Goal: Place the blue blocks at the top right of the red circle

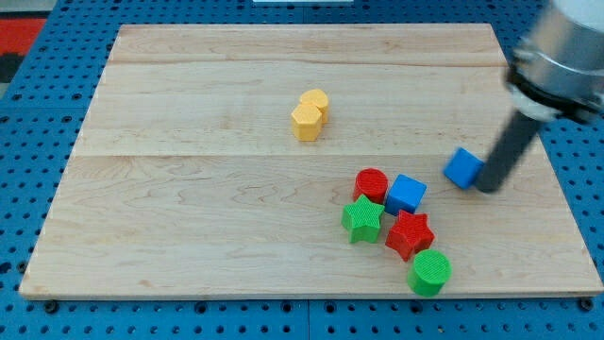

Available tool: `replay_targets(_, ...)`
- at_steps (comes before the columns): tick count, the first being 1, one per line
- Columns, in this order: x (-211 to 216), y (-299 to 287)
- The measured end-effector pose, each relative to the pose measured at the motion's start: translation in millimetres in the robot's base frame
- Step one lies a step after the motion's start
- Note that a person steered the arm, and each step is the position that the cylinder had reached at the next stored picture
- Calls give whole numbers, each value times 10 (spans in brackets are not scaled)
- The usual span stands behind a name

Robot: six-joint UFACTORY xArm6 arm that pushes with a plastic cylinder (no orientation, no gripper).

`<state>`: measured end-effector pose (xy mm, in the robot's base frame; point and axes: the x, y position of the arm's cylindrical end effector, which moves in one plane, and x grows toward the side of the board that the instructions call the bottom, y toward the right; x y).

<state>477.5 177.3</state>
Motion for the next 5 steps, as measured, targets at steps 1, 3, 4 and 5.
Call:
replay_targets(1, -45, 17)
replay_targets(3, 840, 142)
replay_targets(4, 751, -643)
replay_targets(5, 282, -732)
